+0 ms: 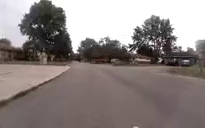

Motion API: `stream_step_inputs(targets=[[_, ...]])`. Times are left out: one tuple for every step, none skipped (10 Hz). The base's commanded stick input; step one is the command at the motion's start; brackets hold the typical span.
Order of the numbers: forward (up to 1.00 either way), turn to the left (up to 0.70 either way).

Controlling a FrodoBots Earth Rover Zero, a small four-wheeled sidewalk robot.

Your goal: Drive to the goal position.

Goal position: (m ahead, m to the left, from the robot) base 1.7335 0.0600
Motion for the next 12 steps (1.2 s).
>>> stream_step_inputs(targets=[[0.70,0.00],[0.70,0.00],[0.70,0.00],[0.70,0.00],[0.70,0.21],[0.70,0.32],[0.70,0.25],[0.70,0.18],[0.70,0.11],[0.70,0.04],[0.70,0.00],[0.70,0.00]])
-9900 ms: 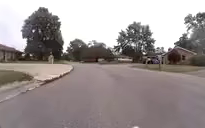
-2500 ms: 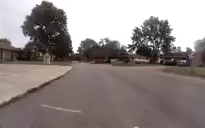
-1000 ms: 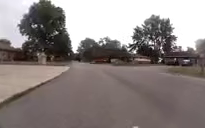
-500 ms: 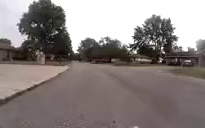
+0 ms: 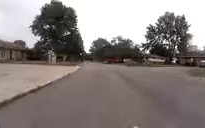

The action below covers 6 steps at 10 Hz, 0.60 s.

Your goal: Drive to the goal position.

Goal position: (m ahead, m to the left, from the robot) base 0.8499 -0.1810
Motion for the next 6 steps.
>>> stream_step_inputs(targets=[[0.70,0.00],[0.70,0.00],[0.70,0.00],[0.70,0.00],[0.70,0.00],[0.70,0.00]])
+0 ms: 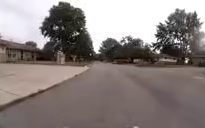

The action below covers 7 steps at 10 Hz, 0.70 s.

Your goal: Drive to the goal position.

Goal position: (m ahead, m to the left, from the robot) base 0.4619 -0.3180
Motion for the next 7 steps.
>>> stream_step_inputs(targets=[[0.70,0.00],[0.70,0.00],[0.70,0.00],[0.70,0.00],[0.70,0.00],[0.70,0.00],[0.70,0.00]])
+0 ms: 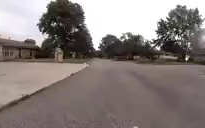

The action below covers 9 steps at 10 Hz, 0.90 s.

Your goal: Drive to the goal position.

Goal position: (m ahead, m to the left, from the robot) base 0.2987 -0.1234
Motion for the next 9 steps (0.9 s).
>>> stream_step_inputs(targets=[[0.70,0.00],[0.70,0.00],[0.70,0.00],[0.70,0.00],[0.70,0.00],[0.70,0.00],[0.70,0.00],[0.70,0.00],[0.70,0.00]])
